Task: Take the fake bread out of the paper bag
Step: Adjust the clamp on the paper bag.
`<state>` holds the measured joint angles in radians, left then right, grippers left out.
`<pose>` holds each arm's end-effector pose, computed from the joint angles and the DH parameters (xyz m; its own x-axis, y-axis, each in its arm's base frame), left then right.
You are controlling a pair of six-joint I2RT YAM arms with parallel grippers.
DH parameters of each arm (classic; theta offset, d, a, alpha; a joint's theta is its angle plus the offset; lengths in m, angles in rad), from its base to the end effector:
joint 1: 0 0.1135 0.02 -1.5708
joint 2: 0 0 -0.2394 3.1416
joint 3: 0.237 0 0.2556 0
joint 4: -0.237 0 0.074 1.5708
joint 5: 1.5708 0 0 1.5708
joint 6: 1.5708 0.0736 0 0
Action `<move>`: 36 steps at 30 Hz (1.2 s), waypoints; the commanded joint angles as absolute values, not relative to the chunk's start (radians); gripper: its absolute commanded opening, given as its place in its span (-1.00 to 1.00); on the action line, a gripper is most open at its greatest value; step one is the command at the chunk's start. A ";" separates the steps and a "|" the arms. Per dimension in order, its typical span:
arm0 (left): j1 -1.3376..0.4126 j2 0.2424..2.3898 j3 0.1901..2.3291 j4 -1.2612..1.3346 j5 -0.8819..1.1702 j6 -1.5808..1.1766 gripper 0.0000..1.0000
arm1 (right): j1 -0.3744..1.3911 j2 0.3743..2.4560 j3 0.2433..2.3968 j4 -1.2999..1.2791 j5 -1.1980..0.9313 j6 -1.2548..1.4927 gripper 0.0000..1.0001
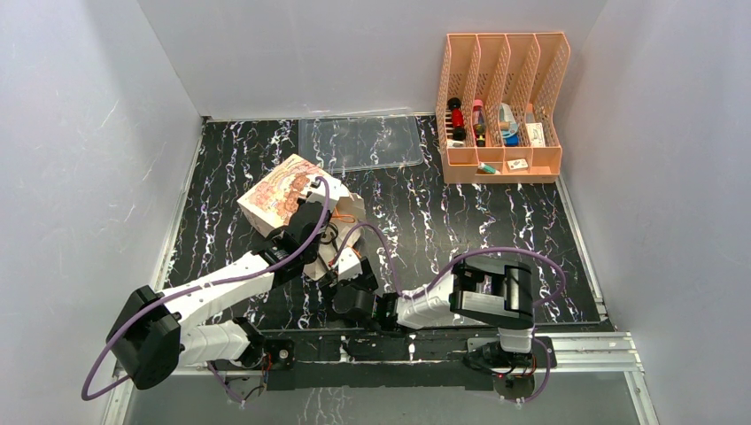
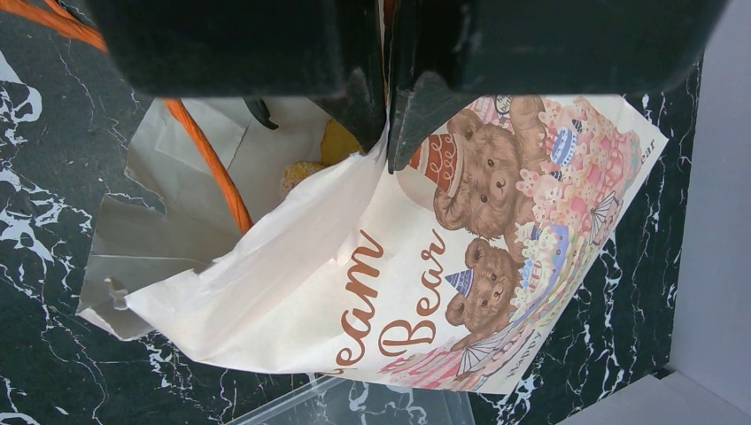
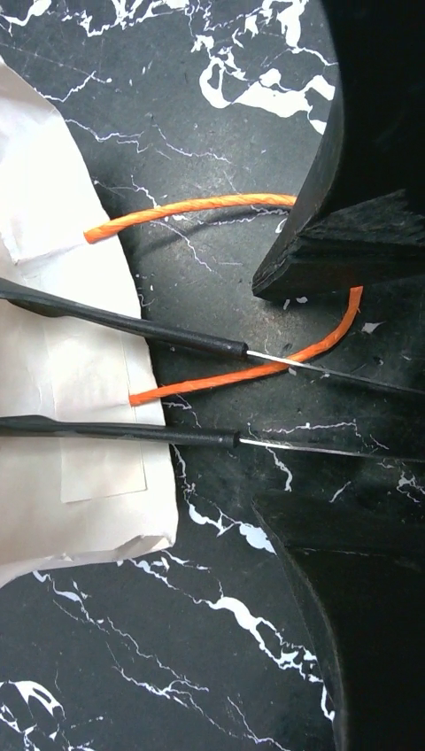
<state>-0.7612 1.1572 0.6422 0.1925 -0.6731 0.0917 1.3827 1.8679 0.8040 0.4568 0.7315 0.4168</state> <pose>0.2448 -0.1698 0.2209 -0.2183 0.3069 -0.9264 0.1318 0.9498 0.2836 0.1173 0.3532 0.0809 -0.3520 -0.2379 -0.9053 -0.5315 0.8469 -0.0160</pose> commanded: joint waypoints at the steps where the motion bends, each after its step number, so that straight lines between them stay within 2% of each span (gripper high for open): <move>1: -0.758 1.132 0.660 0.185 -0.697 0.080 -1.00 | 1.379 1.870 0.843 0.478 0.774 0.411 0.51; 4: -0.758 1.132 0.660 0.186 -0.697 0.078 -1.00 | 1.376 1.873 0.839 0.484 0.760 0.412 0.41; 8: -0.759 1.133 0.660 0.185 -0.699 0.077 -1.00 | 1.367 1.881 0.835 0.487 0.725 0.412 0.07; 12: -0.759 1.131 0.660 0.183 -0.699 0.076 -1.00 | 1.359 1.876 0.824 0.492 0.701 0.424 -0.08; 15: -0.758 1.131 0.661 0.183 -0.700 0.076 -1.00 | 1.349 1.855 0.808 0.496 0.684 0.441 -0.12; 24: -0.758 1.128 0.660 0.184 -0.702 0.077 -1.00 | 1.306 1.761 0.744 0.525 0.573 0.503 -0.42; 36: -0.758 1.123 0.658 0.190 -0.711 0.085 -1.00 | 1.250 1.642 0.698 0.511 0.479 0.600 -0.54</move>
<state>-0.7612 1.1538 0.6422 0.1852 -0.6750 0.0887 1.2793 1.7321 0.7105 0.4664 0.5251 0.5346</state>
